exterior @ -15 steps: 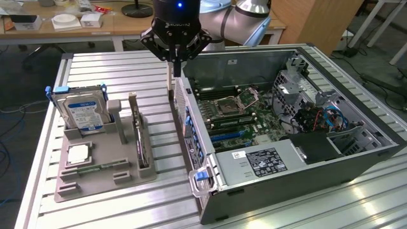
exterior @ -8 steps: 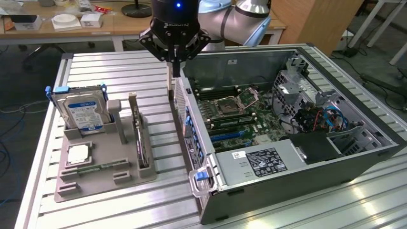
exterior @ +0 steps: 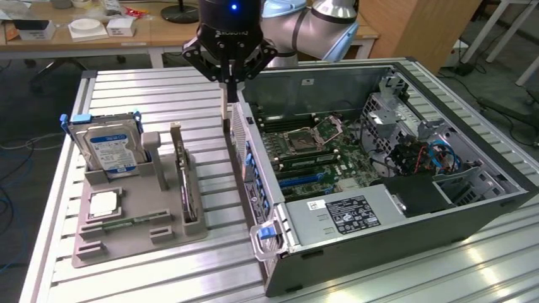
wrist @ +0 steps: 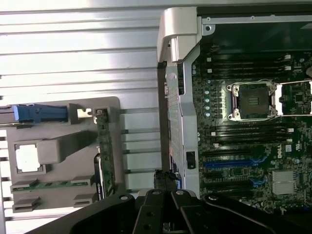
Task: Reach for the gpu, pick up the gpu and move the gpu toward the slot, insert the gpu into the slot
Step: 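Reach for the gpu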
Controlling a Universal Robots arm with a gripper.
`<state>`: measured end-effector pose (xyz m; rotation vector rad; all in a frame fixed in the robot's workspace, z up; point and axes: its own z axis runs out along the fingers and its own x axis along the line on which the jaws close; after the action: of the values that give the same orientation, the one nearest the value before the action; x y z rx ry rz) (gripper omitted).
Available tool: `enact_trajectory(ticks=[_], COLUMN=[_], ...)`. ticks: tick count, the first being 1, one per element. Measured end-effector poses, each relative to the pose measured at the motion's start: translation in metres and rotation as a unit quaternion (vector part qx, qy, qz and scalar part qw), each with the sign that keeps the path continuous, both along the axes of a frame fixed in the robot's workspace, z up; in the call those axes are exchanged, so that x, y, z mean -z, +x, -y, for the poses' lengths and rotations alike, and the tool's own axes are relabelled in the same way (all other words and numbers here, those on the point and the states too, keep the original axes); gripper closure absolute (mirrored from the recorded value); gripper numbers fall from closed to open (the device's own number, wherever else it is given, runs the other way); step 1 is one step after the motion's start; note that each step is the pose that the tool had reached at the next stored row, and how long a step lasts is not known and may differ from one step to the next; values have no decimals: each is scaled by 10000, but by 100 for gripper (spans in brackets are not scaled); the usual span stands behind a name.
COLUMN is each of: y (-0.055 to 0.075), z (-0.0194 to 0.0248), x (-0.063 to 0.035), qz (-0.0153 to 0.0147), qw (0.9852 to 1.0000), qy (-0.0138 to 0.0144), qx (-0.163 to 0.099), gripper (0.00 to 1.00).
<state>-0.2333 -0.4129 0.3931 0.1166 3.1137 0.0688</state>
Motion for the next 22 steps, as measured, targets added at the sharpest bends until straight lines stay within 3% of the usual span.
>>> enact_trajectory(ticks=[22], y=[-70], z=[20], x=[0], qz=[0], qw=[10000], qy=[0], qx=[0], gripper=[90])
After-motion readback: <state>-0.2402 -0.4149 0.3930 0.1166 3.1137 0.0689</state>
